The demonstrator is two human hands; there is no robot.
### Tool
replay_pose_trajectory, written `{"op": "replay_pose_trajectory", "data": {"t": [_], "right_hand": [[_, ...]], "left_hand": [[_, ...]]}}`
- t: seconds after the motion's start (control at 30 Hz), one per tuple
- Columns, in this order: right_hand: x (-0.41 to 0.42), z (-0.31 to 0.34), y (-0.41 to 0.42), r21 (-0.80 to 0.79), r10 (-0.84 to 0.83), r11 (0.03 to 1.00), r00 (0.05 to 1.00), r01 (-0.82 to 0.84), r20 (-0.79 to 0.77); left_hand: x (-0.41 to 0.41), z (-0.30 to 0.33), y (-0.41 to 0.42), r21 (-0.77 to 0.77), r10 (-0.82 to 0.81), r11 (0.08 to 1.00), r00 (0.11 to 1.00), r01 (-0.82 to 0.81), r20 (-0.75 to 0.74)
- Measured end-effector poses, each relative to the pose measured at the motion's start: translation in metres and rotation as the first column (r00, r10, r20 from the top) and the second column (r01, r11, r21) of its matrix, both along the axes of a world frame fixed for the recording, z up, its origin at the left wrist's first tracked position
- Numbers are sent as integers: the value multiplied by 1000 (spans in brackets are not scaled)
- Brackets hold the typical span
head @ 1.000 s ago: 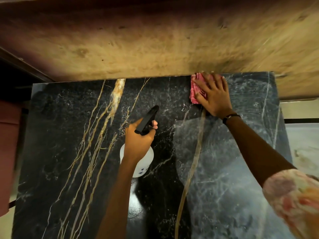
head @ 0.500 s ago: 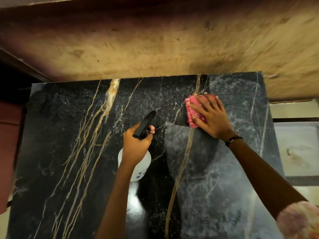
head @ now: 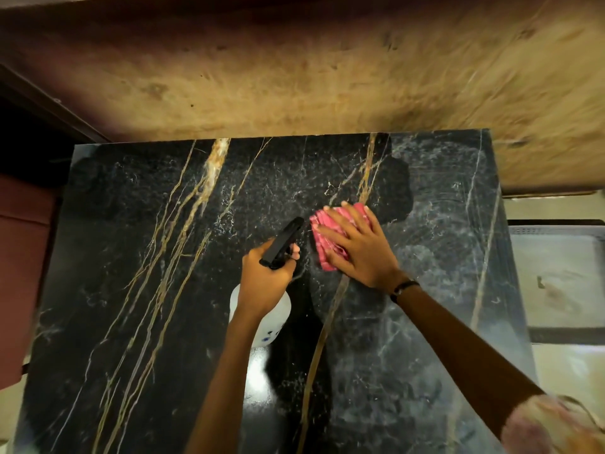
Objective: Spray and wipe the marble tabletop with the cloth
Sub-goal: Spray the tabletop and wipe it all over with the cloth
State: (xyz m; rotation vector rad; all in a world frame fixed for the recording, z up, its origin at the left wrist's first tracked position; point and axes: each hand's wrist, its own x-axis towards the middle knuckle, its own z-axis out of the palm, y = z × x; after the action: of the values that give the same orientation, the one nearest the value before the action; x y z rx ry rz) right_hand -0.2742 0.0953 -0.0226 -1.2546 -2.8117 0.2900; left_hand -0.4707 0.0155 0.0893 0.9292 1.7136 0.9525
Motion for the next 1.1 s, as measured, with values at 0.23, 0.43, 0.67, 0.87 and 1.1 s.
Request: {"op": "replay_pose_trajectory", "data": {"t": [0.23, 0.43, 0.67, 0.87, 1.1], "right_hand": [[44, 9, 20, -7, -306, 952, 952, 306, 2], [-41, 9, 23, -42, -298, 954, 954, 298, 2], [4, 1, -67, -22, 80, 997, 997, -80, -19], [52, 12, -34, -30, -204, 978, 978, 205, 42], [-38, 12, -49, -34, -127, 991, 991, 128, 33]], "left_hand": [[8, -1, -21, -10, 8, 1000, 1000, -7, 25], [7, 0, -41, -23, 21, 1000, 1000, -21, -9], [10, -1, -66, -64, 56, 996, 998, -56, -6], [16, 1, -79, -77, 62, 995, 998, -60, 17], [24, 0, -96, -65, 53, 996, 999, -54, -14]]}}
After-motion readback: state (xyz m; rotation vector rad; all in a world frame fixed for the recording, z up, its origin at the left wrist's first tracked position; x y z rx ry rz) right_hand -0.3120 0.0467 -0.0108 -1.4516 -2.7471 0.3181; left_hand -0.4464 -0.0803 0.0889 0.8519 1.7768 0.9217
